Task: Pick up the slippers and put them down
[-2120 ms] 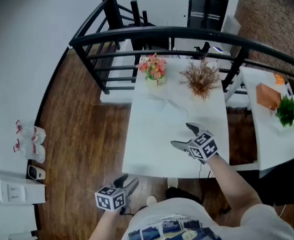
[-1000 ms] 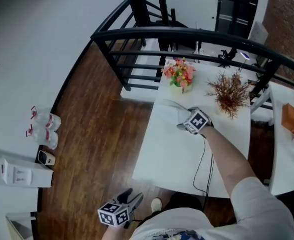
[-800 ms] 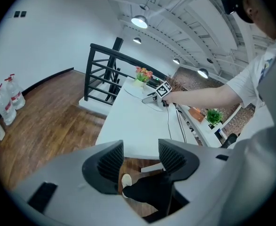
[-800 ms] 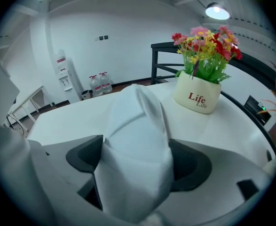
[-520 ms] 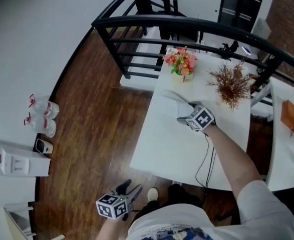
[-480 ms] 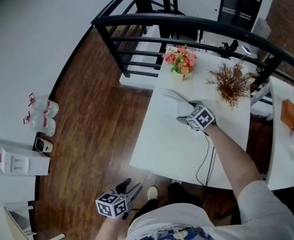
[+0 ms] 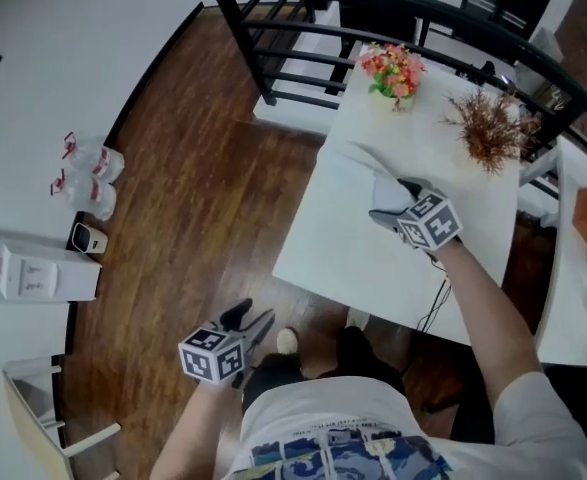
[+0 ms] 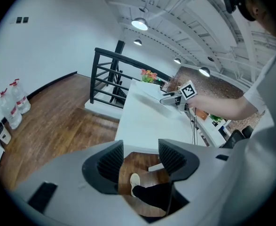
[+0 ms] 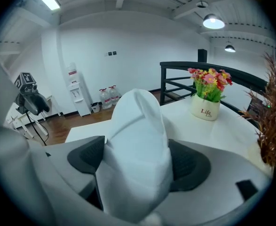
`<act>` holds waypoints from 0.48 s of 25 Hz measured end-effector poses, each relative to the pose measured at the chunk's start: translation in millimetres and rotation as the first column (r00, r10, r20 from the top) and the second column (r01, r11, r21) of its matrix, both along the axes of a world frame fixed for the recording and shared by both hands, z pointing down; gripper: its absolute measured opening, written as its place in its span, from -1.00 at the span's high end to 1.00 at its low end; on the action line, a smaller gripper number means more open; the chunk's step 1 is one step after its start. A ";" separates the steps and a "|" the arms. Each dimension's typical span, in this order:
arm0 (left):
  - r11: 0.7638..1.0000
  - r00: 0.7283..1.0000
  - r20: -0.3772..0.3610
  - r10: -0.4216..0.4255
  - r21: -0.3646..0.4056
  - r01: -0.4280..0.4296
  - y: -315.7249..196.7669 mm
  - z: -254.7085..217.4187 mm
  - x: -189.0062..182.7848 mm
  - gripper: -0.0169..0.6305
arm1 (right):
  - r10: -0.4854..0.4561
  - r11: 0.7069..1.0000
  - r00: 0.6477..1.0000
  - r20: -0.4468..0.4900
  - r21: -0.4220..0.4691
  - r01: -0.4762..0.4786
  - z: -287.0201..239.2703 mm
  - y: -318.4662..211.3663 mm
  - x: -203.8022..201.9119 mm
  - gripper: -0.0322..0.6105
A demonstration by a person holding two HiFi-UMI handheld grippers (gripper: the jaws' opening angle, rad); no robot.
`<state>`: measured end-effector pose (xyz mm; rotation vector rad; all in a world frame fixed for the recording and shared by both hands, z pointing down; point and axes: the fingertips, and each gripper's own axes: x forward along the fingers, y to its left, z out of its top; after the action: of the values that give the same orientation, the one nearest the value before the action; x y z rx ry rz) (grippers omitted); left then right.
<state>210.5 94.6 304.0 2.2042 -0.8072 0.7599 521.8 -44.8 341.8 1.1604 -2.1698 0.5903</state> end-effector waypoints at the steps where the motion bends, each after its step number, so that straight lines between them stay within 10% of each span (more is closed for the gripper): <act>1: 1.000 1.000 -0.003 -0.002 0.003 0.002 -1.7 0.8 -9.0 0.22 | 0.004 1.000 1.000 0.004 0.000 -0.004 -3.6 6.1 -10.8 -0.43; 12: 0.999 0.997 -0.064 0.030 0.032 -0.028 7.7 7.1 -189.3 0.22 | 0.021 1.000 0.999 0.040 -0.008 -0.021 -30.1 48.7 -236.3 -0.40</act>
<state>21.2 102.4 311.1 2.2604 -0.7606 0.6907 285.5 3.8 311.7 1.1781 -2.1897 0.6356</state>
